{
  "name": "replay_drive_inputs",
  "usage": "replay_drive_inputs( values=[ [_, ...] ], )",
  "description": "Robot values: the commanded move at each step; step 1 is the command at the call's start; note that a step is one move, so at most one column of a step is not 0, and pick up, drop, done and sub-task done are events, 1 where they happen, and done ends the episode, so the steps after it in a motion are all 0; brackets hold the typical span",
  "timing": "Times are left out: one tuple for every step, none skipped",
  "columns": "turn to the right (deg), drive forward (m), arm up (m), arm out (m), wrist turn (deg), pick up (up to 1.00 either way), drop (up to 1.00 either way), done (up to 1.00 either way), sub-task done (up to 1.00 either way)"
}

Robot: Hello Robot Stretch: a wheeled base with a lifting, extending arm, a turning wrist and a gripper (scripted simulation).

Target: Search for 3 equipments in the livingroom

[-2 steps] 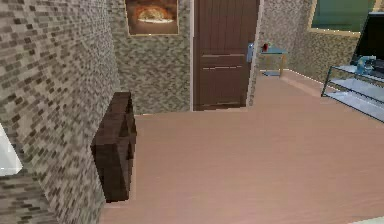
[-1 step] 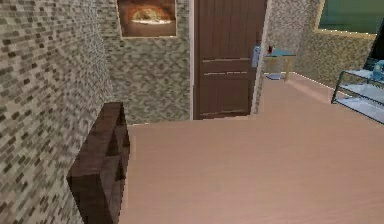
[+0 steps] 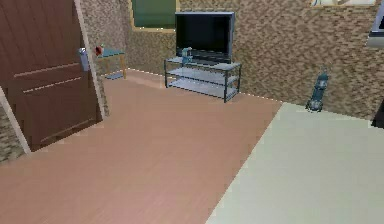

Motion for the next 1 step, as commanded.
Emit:
replay_drive_inputs(
  values=[
    [15.0,0.00,0.00,0.00,0.0,0.00,0.00,0.00,0.00]
  ],
)
